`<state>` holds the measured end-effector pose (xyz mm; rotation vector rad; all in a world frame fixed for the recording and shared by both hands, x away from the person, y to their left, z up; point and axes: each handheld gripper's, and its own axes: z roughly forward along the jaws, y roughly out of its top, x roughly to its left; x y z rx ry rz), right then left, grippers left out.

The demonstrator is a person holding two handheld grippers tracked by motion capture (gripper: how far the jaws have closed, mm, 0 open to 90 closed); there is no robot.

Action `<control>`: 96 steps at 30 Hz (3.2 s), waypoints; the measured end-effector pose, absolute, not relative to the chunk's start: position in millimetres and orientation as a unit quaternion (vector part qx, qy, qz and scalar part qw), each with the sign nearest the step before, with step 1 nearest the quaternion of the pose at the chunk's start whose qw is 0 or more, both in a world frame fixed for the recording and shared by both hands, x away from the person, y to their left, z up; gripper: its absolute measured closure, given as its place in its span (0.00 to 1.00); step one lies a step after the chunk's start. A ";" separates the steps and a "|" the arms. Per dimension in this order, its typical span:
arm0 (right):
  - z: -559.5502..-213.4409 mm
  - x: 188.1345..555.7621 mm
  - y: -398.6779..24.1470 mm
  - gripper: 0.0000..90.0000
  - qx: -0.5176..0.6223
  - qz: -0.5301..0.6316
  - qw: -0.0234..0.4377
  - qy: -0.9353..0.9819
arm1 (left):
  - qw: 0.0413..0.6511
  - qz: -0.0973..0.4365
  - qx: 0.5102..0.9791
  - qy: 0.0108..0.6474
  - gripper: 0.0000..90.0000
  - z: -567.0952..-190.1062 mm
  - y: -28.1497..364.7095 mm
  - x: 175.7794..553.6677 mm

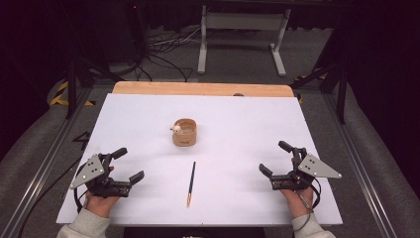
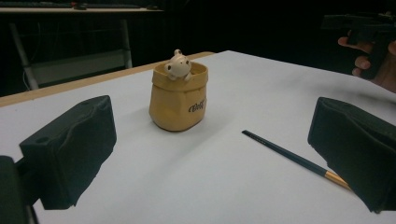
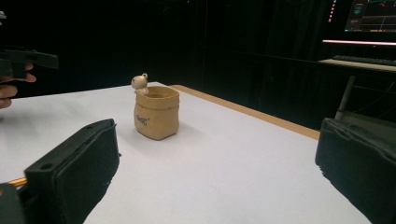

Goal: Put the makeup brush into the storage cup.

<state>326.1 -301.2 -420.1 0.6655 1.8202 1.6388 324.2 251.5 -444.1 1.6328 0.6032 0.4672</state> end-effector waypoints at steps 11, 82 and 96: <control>-419.8 325.3 -301.9 0.00 0.248 0.619 0.295 0.684 | 0.620 0.204 0.713 0.258 0.02 -441.6 248.7 323.3; -418.2 324.0 -305.9 0.00 0.240 0.628 0.291 0.681 | 0.528 0.102 0.820 0.198 0.00 -382.1 109.7 355.7; -418.3 323.8 -305.6 0.00 0.240 0.628 0.287 0.682 | 0.395 0.088 0.888 0.219 0.00 -375.9 88.0 361.6</control>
